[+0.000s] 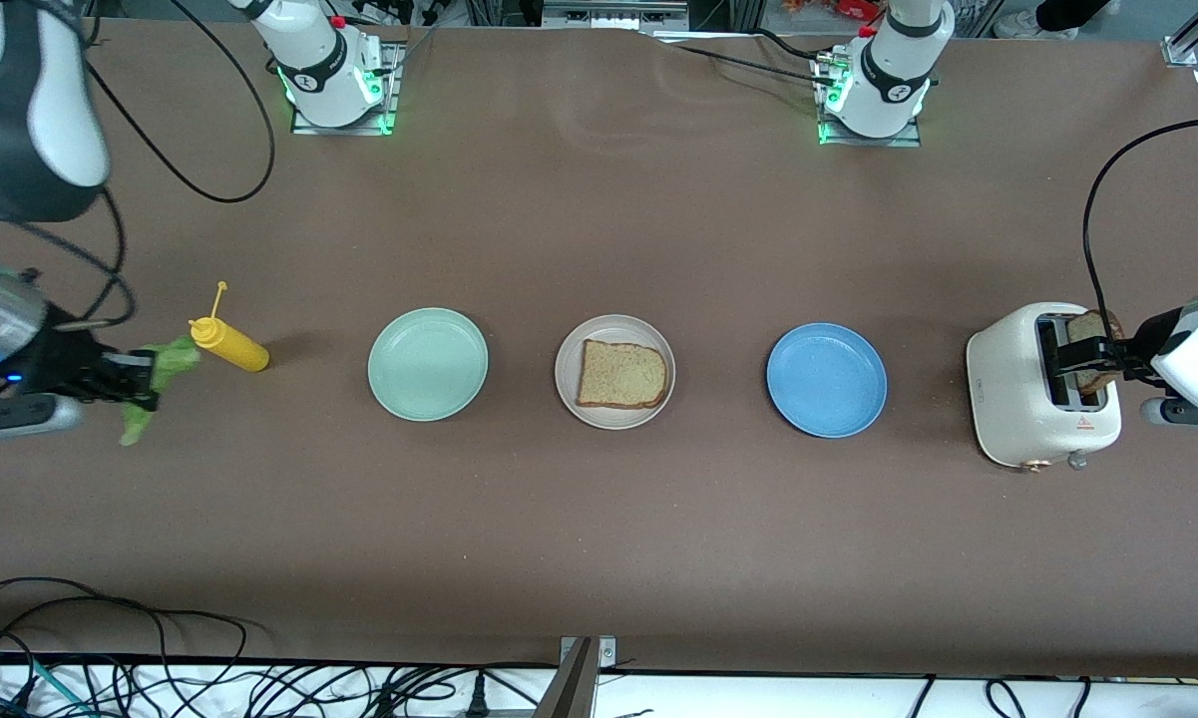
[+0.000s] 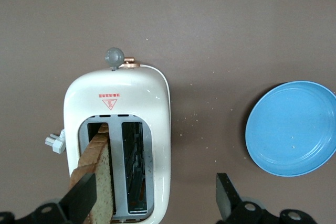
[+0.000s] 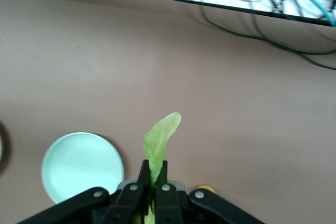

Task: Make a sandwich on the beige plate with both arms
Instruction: 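Carry the lettuce over the bread on the beige plate and lower it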

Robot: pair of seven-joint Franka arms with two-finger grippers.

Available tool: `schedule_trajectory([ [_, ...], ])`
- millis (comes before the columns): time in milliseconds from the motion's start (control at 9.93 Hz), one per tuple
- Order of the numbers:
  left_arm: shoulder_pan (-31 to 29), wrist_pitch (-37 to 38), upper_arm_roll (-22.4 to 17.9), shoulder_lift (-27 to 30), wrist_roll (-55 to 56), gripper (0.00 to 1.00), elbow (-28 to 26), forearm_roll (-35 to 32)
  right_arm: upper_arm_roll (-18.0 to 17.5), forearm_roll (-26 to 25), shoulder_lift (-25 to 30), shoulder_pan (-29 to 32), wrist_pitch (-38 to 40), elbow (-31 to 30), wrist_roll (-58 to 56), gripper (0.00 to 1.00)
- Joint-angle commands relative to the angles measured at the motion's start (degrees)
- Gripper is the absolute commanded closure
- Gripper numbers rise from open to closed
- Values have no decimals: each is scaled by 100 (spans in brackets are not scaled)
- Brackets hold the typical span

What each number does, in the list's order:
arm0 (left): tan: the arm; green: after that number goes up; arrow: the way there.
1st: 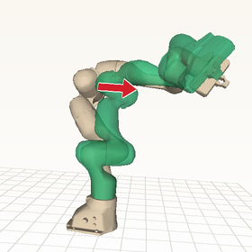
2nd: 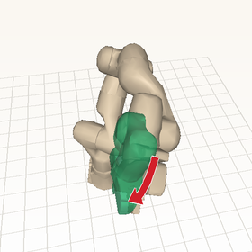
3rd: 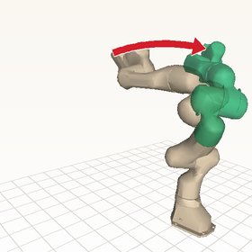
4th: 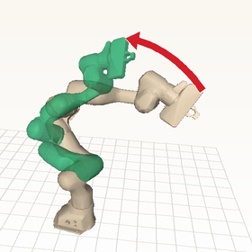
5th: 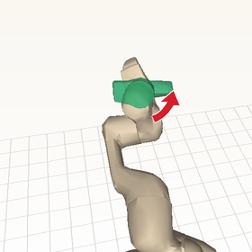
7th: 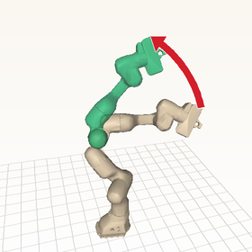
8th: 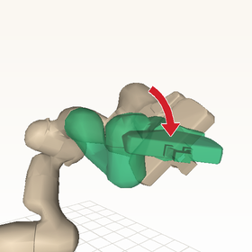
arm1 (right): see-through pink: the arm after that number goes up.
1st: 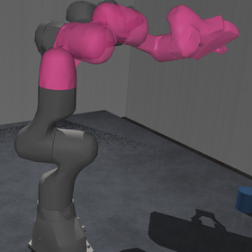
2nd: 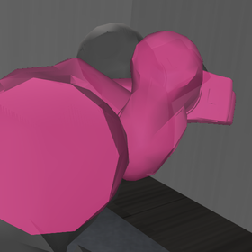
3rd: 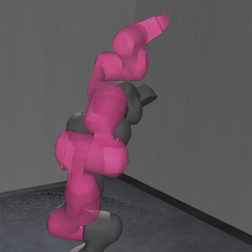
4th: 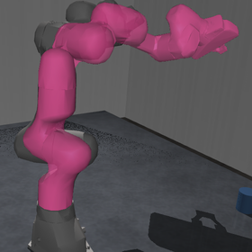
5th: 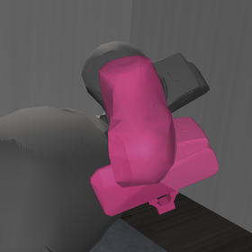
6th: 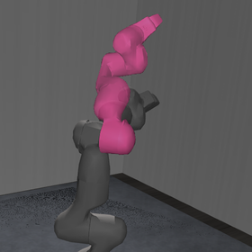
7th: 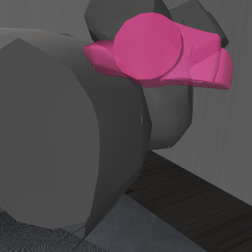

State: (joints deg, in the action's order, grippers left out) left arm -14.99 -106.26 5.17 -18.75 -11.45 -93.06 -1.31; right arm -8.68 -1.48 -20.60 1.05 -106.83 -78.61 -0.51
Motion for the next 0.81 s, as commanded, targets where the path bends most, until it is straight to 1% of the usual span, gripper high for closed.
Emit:
schedule_trajectory([
  [0,-4,96,19,-15,-41,0,77,-176,33,-133,-407,-892,-222,239,1240,100],
  [201,-4,96,19,-15,-41,0,77,-176,33,-133,-917,-1649,-609,433,2069,100],
  [403,-4,96,19,-15,-41,0,77,-176,33,-81,-1321,-2309,-1083,443,3392,100],
  [504,-4,96,19,-15,-41,0,77,-176,33,-81,-1558,-2625,-1503,434,3965,100],
  [604,-4,96,19,-15,-41,0,77,-176,24,59,-1857,-2811,-2107,451,4641,100],
  [705,-13,96,19,-15,-41,0,69,-176,-28,269,-2042,-2986,-2583,469,5048,100],
])
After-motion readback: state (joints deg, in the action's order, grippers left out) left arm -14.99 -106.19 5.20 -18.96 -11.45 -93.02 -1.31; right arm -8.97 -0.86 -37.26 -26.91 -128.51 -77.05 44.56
